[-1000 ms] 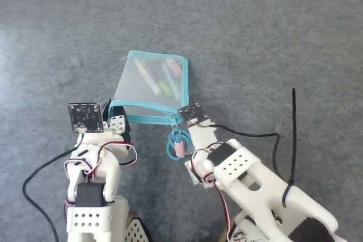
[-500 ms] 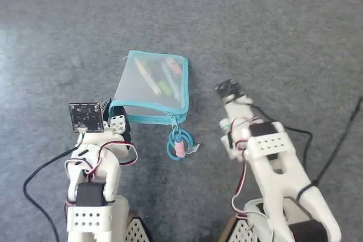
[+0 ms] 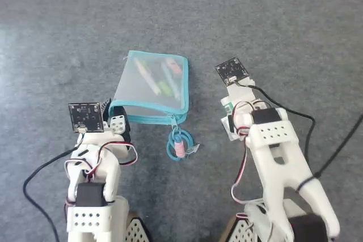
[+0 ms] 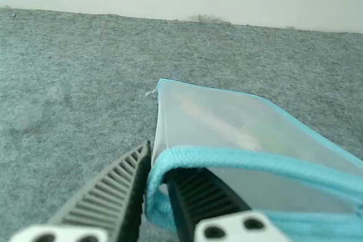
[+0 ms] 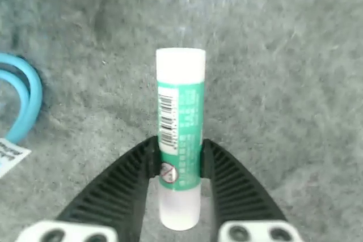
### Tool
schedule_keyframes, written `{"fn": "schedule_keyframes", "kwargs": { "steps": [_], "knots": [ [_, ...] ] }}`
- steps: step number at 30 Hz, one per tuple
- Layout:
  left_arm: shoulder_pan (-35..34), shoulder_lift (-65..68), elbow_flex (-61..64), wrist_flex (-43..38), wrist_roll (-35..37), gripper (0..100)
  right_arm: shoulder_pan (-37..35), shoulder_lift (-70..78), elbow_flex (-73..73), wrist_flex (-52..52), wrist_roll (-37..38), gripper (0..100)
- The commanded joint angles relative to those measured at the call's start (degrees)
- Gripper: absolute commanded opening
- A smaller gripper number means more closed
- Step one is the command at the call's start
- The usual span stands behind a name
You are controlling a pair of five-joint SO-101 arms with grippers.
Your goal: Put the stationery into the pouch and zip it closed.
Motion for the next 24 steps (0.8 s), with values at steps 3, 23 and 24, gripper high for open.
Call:
{"fn": "schedule_keyframes", "kwargs": {
  "steps": [3,23,24],
  "knots": [
    [-0.1,-0.5,-0.6,-1.1,-0.8,1,-0.7,10.3,-7.6,-0.3,-1.8,8.0],
    [0.0,-0.7,-0.7,-0.9,-0.8,1,0.7,12.7,-7.8,9.5,2.4,23.2],
    [0.0,-0.7,-0.7,-0.9,-0.9,1,1.0,12.8,-7.7,9.5,1.8,23.2]
  ]
}}
